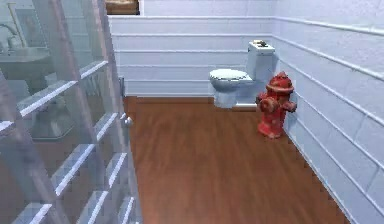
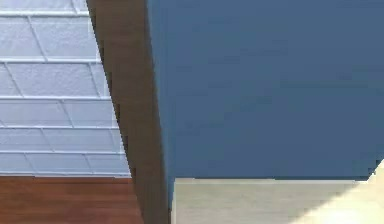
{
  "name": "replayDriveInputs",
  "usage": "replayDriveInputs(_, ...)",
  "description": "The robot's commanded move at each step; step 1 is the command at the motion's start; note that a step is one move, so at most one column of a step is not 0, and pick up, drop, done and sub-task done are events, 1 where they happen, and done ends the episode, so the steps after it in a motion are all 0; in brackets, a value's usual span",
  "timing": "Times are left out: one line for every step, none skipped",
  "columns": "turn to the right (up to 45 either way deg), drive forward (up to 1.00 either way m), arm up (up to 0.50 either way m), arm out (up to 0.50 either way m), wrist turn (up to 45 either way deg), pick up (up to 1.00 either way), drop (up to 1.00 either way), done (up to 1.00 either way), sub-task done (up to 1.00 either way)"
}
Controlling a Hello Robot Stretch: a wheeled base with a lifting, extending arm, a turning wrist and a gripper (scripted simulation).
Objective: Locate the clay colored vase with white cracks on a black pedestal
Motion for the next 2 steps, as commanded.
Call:
replayDriveInputs(0.0, 0.90, 0.00, 0.00, 0.0, 0.00, 0.00, 0.00, 0.00)
replayDriveInputs(-45.0, 0.00, 0.00, 0.00, 0.0, 0.00, 0.00, 0.00, 0.00)
